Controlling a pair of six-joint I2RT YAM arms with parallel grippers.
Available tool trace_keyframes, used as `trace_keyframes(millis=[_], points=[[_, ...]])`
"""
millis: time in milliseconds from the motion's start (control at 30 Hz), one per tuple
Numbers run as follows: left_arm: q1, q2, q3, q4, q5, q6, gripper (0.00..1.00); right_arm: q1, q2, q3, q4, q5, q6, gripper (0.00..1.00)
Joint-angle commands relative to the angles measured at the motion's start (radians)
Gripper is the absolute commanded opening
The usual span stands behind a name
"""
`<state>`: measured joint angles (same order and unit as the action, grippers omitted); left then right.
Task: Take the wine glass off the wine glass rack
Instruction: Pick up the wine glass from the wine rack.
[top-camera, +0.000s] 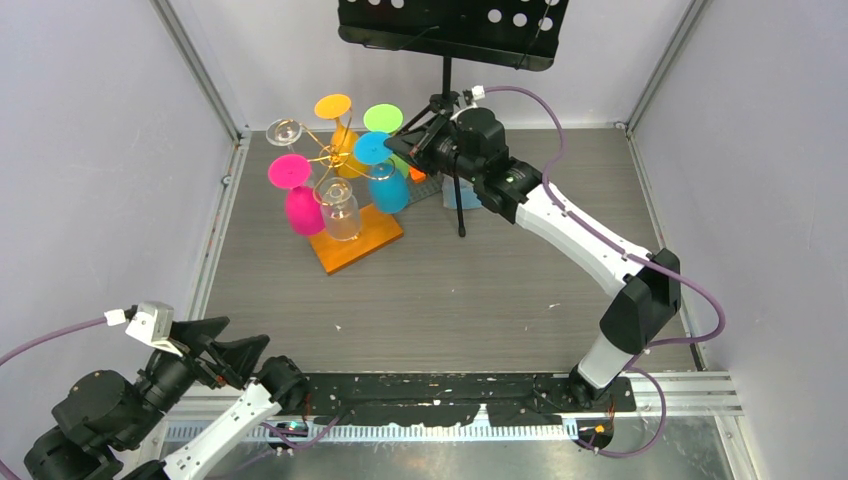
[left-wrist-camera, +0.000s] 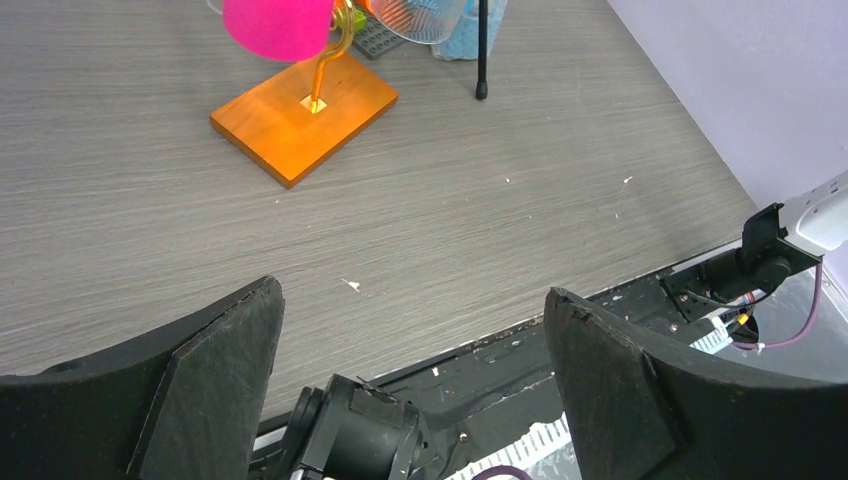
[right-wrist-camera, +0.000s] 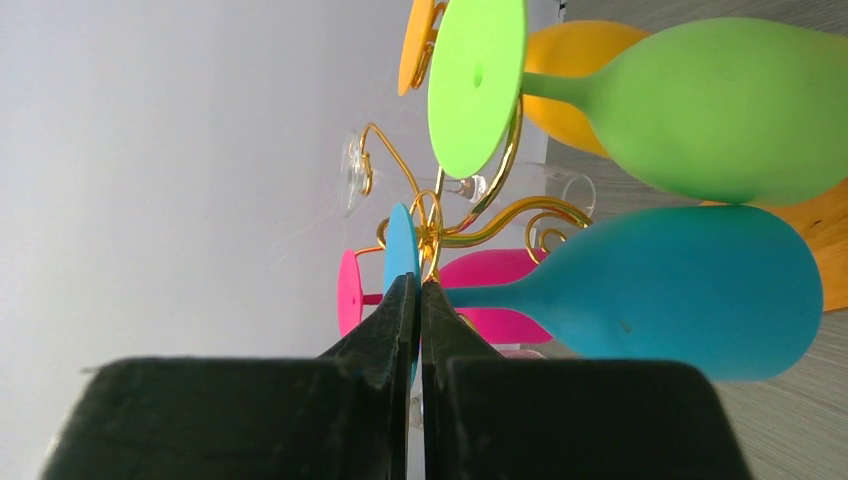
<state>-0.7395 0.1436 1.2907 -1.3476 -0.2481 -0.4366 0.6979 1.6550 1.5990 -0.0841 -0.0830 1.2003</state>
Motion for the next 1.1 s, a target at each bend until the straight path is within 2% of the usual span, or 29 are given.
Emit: trace_keyframes(millis=[0,433,1067], points=[[-0.006,0.022,0.018,0.012,-0.014,0.015,0.99,-0.016,-0.029,0.021,0.034,0.026,0.007,0.06],[-0.009,0.018,0.019,0.017,-0.014,0.006,0.99,-0.057,-0.095,-0.077,0.071,0.015,0.032,0.06],[-0.009,0.018,0.026,0.022,0.029,-0.032,0.99,-0.089,-0.298,-0.261,0.113,0.018,0.033,0.06]])
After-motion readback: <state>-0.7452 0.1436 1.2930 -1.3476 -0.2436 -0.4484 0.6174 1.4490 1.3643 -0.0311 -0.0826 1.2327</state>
